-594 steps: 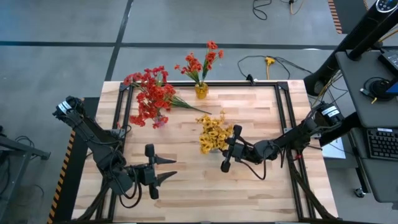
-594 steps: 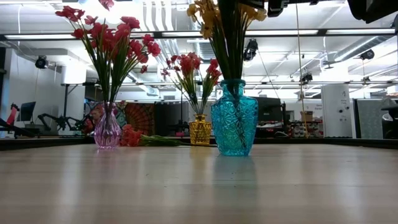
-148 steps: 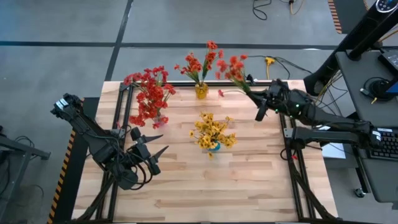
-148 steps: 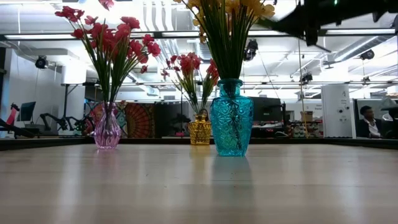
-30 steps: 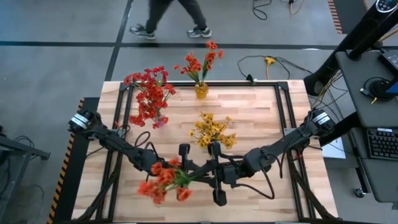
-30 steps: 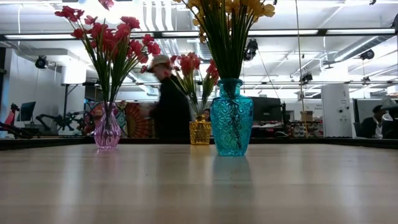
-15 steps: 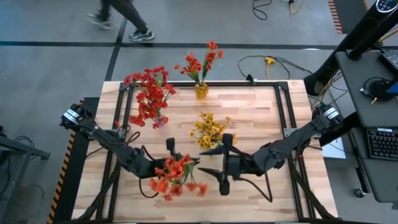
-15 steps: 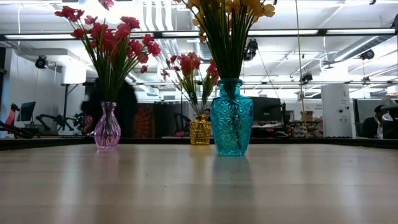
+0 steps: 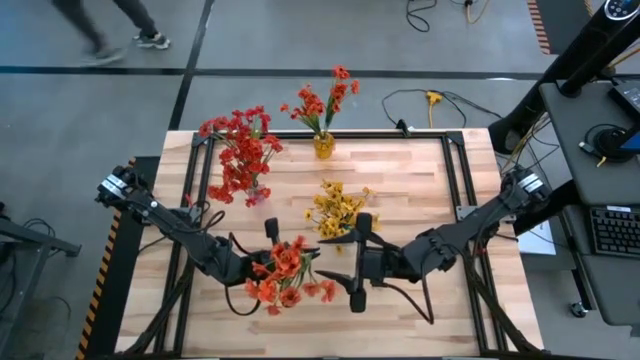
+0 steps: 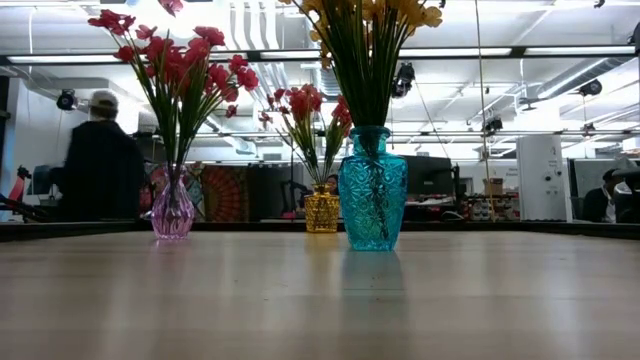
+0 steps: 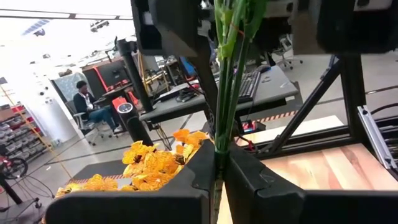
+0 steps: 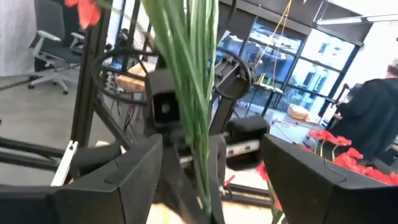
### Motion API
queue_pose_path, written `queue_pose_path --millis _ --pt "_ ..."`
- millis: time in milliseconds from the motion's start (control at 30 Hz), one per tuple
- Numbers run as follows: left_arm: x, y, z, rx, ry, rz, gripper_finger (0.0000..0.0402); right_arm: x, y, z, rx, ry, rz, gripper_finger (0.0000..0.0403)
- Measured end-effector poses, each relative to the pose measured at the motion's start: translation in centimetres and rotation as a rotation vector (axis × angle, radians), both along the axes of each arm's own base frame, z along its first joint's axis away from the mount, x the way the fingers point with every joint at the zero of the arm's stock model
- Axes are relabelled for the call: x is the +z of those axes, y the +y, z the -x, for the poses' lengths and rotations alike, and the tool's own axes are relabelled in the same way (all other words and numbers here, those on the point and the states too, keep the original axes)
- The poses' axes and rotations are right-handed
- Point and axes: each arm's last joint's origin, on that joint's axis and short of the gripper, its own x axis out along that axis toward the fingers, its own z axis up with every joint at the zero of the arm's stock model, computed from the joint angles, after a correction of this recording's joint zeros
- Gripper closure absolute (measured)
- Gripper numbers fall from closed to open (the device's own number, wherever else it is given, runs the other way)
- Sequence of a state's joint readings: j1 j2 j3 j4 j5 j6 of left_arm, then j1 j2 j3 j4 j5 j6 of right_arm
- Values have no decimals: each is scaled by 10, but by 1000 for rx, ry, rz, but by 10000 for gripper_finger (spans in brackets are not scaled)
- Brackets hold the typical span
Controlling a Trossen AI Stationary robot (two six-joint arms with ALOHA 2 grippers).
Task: Sort flowers into vase by color
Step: Put the orange flowers into the yellow vase
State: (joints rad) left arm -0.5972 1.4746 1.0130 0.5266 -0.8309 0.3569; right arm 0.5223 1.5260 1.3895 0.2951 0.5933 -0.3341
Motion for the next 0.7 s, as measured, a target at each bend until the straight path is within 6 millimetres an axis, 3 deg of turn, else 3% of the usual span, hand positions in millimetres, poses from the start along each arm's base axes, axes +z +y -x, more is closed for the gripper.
queue_pose_path --millis 300,400,500,700 --pt "0 2 -1 10 3 -2 397 8 -1 -32 -18 69 55 153" --pt "-1 2 -1 10 5 -3 397 10 0 -35 -24 91 67 172" --pt "-1 2 -1 10 11 -7 397 14 0 -34 -20 78 66 213" --pt "-1 4 -1 56 12 -4 390 16 -1 -33 -21 74 69 340"
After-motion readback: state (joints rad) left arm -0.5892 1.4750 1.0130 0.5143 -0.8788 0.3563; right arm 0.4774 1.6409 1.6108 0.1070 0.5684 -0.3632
